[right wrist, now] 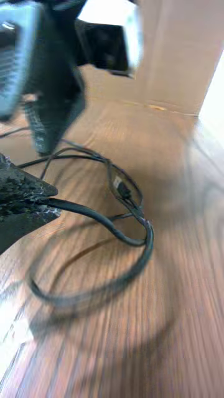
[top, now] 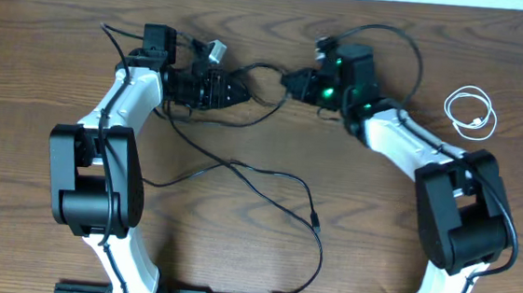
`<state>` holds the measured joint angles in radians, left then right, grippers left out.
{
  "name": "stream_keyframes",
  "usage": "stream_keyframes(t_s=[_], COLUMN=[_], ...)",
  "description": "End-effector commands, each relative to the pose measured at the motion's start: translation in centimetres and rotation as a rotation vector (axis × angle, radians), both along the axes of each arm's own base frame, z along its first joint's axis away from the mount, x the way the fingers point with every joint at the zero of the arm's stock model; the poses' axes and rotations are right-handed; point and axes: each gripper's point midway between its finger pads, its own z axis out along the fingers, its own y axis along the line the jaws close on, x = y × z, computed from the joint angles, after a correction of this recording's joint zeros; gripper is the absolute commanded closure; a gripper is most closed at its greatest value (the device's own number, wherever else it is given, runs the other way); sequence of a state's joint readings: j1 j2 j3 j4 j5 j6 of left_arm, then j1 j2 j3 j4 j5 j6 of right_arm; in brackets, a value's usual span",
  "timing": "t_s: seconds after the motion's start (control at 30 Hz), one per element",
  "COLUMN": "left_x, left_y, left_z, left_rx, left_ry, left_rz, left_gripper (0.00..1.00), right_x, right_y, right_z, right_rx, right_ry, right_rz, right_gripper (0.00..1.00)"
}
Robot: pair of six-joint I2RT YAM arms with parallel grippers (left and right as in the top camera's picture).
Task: Untangle cables
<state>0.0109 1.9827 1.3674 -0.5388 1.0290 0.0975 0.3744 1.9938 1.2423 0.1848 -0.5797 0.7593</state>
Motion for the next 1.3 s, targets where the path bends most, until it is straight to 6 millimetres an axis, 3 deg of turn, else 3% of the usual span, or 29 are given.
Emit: stream_keyframes(t_s=[0.0,0.13,0.4,0.57,0.87,0.9,0.97,1.07,1.17,1.27], left_x=[-0.7,-0.8,-0.9,-1.1,-0.6,-0.4,0.1,0.6,0.7,0.9], left_y=[-1.2,-1.7,-3.2,-4.2,-3.8,-3.5,-2.7,-2.1,-1.9,-1.6], left_z=[2.0,1.4,-1.2,-1.8,-2.2,-2.5,-3.2,-3.6,-3.7,-3.9], left_rx=[-0.119,-0.081,0.107,0.153,0.200,0.225,0.280,0.318,0.327,0.344], left_ry=[-0.089,-0.098,-0.109,-0.121,-0.136,-0.136,-0.122,-0.095,-0.093,-0.075], left_rz=[-0.098,-0.111,-0.137,-0.158,-0.146,-0.138,-0.098,-0.046,-0.035,-0.006], left_gripper=[0.41,0.40,0.40,0.39,0.40,0.42,0.60,0.69,0.88,0.92], right_x=[0.8,1.1,1.4,1.5,0.4,0.4,0.4,0.4,0.5,0.4], right_y=[-0.5,-0.2,1.5,1.8,3.5,3.5,3.5,3.5,3.2,2.6], right_z=[1.3,1.1,3.4,4.1,4.1,4.1,4.1,4.1,3.8,2.2], right_rx=[0.056,0.090,0.221,0.254,0.252,0.252,0.252,0.251,0.201,0.134], right_ry=[0.061,0.133,0.153,0.147,0.152,0.153,0.153,0.152,0.097,0.114], right_rz=[-0.097,-0.190,-0.219,-0.218,-0.179,-0.179,-0.179,-0.180,-0.165,-0.188], right_gripper=[0.99,0.99,0.99,0.99,0.99,0.99,0.99,0.99,0.99,0.99])
